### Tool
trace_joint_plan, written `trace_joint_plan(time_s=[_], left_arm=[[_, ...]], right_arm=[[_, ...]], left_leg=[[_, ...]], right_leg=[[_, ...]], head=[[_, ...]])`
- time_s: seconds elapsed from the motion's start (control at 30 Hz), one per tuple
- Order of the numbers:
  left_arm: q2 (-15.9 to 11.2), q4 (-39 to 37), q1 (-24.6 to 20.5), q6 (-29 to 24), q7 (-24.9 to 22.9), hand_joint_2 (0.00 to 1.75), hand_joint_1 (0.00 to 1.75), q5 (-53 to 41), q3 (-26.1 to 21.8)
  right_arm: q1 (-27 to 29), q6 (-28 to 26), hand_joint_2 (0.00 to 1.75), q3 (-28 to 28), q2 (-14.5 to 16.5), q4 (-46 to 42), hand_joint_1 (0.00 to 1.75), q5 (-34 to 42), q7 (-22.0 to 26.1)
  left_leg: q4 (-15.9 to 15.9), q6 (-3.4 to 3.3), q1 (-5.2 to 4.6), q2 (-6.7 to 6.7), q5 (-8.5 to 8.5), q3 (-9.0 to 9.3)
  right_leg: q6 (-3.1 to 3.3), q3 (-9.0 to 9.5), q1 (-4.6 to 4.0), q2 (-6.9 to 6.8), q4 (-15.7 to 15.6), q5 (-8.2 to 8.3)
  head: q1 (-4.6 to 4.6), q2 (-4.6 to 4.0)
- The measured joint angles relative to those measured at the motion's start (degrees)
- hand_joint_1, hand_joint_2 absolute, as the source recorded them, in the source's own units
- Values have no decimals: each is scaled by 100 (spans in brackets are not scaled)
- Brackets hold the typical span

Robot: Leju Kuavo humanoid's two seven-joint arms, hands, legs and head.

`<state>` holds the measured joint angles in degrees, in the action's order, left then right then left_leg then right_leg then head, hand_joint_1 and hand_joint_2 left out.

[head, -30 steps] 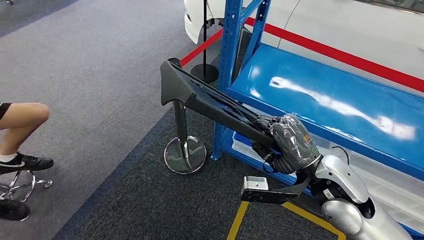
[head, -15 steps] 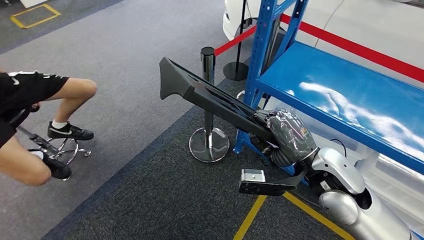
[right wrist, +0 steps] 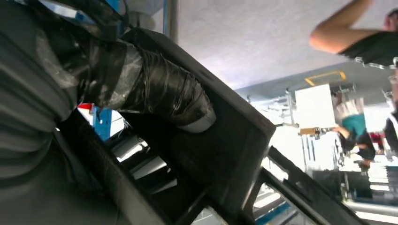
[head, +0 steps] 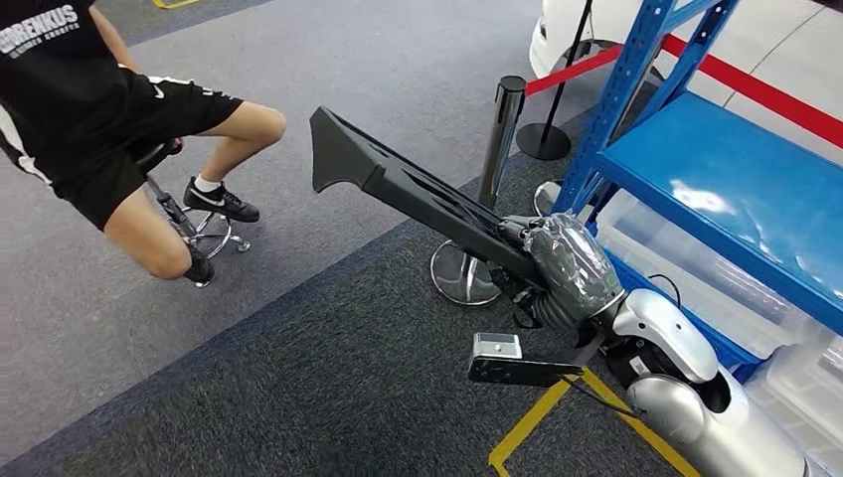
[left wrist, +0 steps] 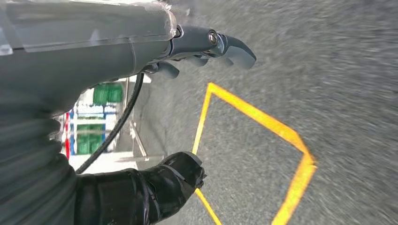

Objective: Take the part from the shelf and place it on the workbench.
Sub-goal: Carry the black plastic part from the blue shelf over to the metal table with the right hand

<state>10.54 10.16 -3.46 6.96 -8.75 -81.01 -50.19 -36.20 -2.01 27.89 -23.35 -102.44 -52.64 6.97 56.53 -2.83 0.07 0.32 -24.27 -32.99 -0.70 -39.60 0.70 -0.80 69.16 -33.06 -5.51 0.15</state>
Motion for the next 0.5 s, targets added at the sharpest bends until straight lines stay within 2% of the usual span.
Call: trace_joint_plan(time_s=[0.03,0.07,0.1,0.13,0.17,0.23,0.27,0.3,0.33,0.37,0.4,0.43,0.47,0.5], left_arm=[[0,0,-2,-1,1,175,0,2,-1],[0,0,-4,-3,1,175,0,4,-2],[0,0,-4,-4,2,175,0,5,-2],[2,0,-2,-6,2,175,0,6,-2],[7,0,-1,-7,3,175,0,7,-3],[15,0,-2,-8,8,175,0,8,-3],[17,0,-1,-10,11,175,0,9,-3],[17,0,2,-13,14,175,0,9,-3],[16,0,16,-15,15,175,0,10,-3],[15,0,23,-16,16,175,0,10,-3],[14,0,29,-18,16,175,0,11,-3],[14,0,32,-19,16,175,0,11,-3],[17,0,25,-20,17,175,0,12,-3],[21,0,19,-20,20,175,0,13,-3]], right_arm=[[0,5,175,6,1,16,175,-10,-5],[-1,9,175,14,4,33,175,-22,-14],[-6,12,175,21,9,47,175,-31,-20],[-18,16,175,29,15,59,175,-40,-25],[-40,19,175,36,21,66,175,-48,-31],[-95,30,175,53,38,75,175,-61,-43],[-125,37,175,62,48,83,175,-67,-50],[-152,49,175,73,65,91,175,-72,-60],[-179,65,175,83,88,103,175,-78,-69],[-215,80,175,96,114,117,175,-85,-81],[-244,92,175,106,148,130,175,-92,-91],[-269,98,175,113,173,142,175,-102,-99],[-291,100,175,117,189,150,175,-111,-107],[-304,100,175,118,201,156,175,-121,-112]], left_leg=[[18,0,-5,-72,73,-108],[43,5,-8,-147,147,-222],[72,16,-7,-221,217,-335],[107,32,-2,-293,283,-449],[147,51,8,-362,346,-557],[203,110,17,-489,472,-723],[207,147,20,-550,537,-767],[189,187,21,-613,609,-793],[156,228,27,-675,679,-810],[158,257,32,-659,691,-843],[227,281,36,-565,584,-902],[399,302,44,-426,357,-979],[696,318,55,-258,33,-1069],[1078,344,69,-150,-290,-1166]], right_leg=[[-1,-42,0,46,315,-143],[1,-21,0,62,501,-151],[7,84,2,71,506,-41],[17,279,5,92,323,131],[33,533,10,158,-19,241],[59,977,6,374,-728,232],[67,1080,0,454,-935,172],[73,1102,-16,472,-1004,163],[92,1069,-17,417,-987,217],[124,1030,-11,347,-1002,272],[171,972,-8,269,-1007,347],[218,903,0,187,-1020,425],[251,823,-4,107,-1027,501],[268,734,-15,29,-1026,572]], head=[[-1,1],[-2,1],[-2,1],[-2,1],[-2,1],[-5,1],[-2,0],[-4,0],[0,-1],[4,-1],[-3,-1],[-5,-1],[-12,-1],[-17,-1]])
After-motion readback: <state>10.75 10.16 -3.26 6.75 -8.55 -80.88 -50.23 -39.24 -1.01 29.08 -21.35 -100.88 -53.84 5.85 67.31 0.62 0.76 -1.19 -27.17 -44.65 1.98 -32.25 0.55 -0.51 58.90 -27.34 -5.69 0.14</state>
